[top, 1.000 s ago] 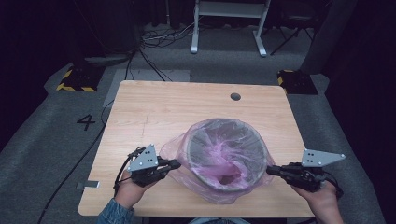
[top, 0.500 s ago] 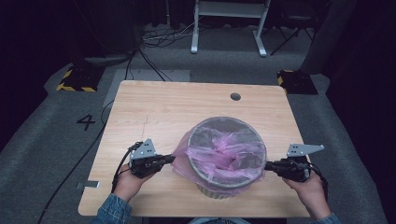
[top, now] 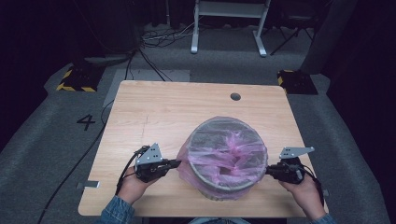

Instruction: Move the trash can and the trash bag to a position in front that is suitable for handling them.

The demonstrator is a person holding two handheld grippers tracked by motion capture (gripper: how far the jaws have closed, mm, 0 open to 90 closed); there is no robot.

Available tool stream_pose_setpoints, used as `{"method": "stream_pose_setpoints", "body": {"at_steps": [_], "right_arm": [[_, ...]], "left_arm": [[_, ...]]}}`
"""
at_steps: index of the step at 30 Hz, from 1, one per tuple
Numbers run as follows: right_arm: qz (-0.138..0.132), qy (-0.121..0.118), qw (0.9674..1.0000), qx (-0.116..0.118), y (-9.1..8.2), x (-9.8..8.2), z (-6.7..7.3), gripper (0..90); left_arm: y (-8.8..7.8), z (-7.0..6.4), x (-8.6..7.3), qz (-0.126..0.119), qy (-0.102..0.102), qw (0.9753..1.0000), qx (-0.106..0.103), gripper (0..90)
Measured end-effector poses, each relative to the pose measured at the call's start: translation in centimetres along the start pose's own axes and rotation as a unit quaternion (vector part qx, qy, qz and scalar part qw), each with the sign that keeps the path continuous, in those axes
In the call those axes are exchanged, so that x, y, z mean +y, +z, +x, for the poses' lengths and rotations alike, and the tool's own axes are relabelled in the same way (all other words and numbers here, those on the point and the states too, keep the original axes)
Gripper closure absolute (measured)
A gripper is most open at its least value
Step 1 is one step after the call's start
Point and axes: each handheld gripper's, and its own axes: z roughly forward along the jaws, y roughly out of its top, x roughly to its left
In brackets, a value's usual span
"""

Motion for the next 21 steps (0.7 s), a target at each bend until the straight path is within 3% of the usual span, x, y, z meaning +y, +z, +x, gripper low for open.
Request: {"method": "stream_pose_setpoints", "body": {"at_steps": [2,4,6,8,10,13,16,19,20,21], "right_arm": [[0.011,-0.003,0.9999,0.001,0.8,0.1,0.1,89.7],[0.012,-0.006,0.9999,0.001,1.2,0.3,0.2,89.0],[0.0,-0.012,0.9999,0.002,1.1,0.7,0.5,87.9],[-0.009,-0.014,0.9999,0.001,0.8,1.0,0.7,88.0],[0.0,-0.018,0.9998,-0.003,0.9,1.0,0.8,89.5],[0.04,-0.008,0.999,-0.019,1.5,0.2,0.3,90.0],[0.068,0.005,0.9974,-0.023,1.8,-0.9,-0.1,90.0],[0.057,0.009,0.9982,-0.017,1.1,-1.7,-0.2,90.0],[0.043,0.004,0.999,-0.011,0.6,-1.8,-0.1,89.3],[0.023,-0.007,0.9997,-0.007,0.0,-1.8,0.1,84.4]], "left_arm": [[0.4,0.0,0.2,0.007,0.0,1.0,0.002,89.8],[1.1,0.1,0.1,0.035,0.001,0.9994,0.006,89.8],[2.0,0.2,-0.4,0.069,0.001,0.9976,0.008,89.9],[2.4,0.3,-0.9,0.081,-0.008,0.9967,0.002,89.9],[2.4,0.2,-1.2,0.075,-0.01,0.9971,-0.011,89.9],[1.9,-0.1,-1.2,0.069,-0.003,0.9975,-0.013,89.9],[1.7,0.0,-1.5,0.094,-0.007,0.9955,0.004,89.9],[1.1,0.3,-2.1,0.082,-0.023,0.9964,-0.005,89.8],[0.6,0.1,-2.1,0.064,-0.021,0.9976,-0.013,89.1],[0.1,0.0,-2.1,0.041,-0.015,0.9989,-0.018,81.9]]}}
